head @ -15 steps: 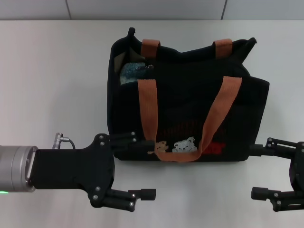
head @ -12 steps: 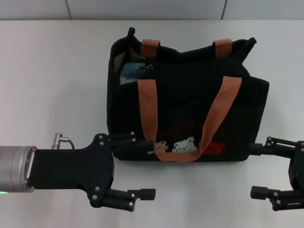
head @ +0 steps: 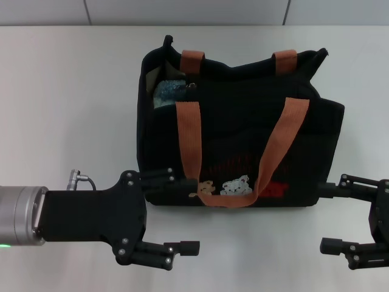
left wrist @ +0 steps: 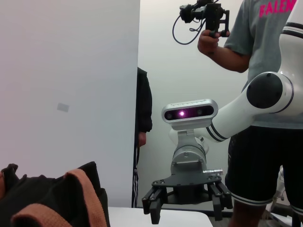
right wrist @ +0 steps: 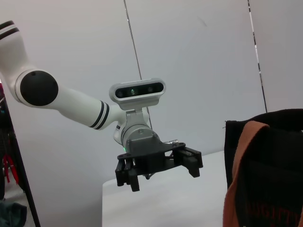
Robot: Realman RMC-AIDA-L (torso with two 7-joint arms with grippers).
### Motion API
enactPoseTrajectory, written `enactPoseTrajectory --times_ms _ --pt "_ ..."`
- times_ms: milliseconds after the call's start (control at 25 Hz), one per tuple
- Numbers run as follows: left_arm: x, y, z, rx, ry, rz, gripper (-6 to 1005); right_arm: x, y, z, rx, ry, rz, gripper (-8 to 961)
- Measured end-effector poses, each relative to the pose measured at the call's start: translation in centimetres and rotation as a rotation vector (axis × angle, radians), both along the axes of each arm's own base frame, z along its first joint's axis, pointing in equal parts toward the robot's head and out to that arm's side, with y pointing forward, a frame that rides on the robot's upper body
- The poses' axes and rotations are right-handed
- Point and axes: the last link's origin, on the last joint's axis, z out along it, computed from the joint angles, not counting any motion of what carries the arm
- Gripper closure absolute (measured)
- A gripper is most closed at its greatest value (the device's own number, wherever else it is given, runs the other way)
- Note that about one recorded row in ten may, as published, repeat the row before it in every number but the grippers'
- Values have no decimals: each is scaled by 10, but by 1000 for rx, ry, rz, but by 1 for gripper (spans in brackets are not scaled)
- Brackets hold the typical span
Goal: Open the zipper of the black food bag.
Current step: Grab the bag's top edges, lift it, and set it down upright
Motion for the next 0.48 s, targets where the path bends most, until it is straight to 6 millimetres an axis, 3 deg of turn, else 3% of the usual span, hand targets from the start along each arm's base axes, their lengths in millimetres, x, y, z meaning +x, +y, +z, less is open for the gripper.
enactPoseTrajectory --times_ms 480 --pt "0 0 0 5 -1 -3 157 0 0 -1 -4 -4 3 113"
